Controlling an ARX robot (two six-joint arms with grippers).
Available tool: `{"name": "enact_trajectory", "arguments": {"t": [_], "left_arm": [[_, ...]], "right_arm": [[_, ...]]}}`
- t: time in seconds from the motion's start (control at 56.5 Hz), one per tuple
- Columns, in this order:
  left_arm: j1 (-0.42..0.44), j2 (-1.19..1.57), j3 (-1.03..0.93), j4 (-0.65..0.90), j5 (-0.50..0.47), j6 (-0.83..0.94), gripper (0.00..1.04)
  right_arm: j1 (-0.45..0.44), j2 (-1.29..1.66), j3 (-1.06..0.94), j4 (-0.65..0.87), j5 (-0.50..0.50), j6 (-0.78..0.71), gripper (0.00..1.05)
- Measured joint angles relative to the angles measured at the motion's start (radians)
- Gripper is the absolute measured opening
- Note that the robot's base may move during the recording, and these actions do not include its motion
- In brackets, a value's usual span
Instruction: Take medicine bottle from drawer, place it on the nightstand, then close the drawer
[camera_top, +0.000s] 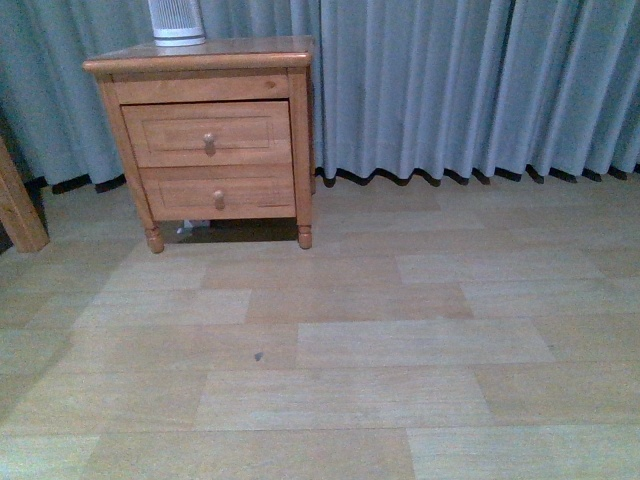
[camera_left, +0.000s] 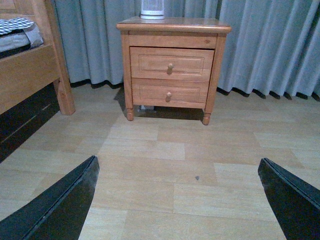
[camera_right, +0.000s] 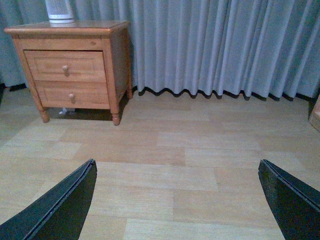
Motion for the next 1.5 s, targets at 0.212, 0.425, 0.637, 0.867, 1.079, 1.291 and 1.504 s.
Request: {"name": "enact_trajectory", "arguments": {"t": [0.212,0.425,0.637,0.867,1.079,1.291,1.504], "left_arm": [[0.000,0.000,0.000,0.000,0.000,0.000,0.98],[0.000,0.000,0.000,0.000,0.000,0.000,0.98],[0.000,0.000,0.000,0.000,0.000,0.000,0.98],[0.000,0.000,0.000,0.000,0.000,0.000,0.98],[0.000,0.000,0.000,0.000,0.000,0.000,0.98],[0.000,0.000,0.000,0.000,0.000,0.000,0.98],[0.000,0.000,0.000,0.000,0.000,0.000,0.98]], "right_arm": [[0.000,0.000,0.000,0.000,0.000,0.000,0.98],[0.000,0.000,0.000,0.000,0.000,0.000,0.98],[0.000,0.000,0.000,0.000,0.000,0.000,0.98],[0.000,0.000,0.000,0.000,0.000,0.000,0.98],[0.000,0.000,0.000,0.000,0.000,0.000,0.98],[0.000,0.000,0.000,0.000,0.000,0.000,0.98],[0.000,0.000,0.000,0.000,0.000,0.000,0.98]]}}
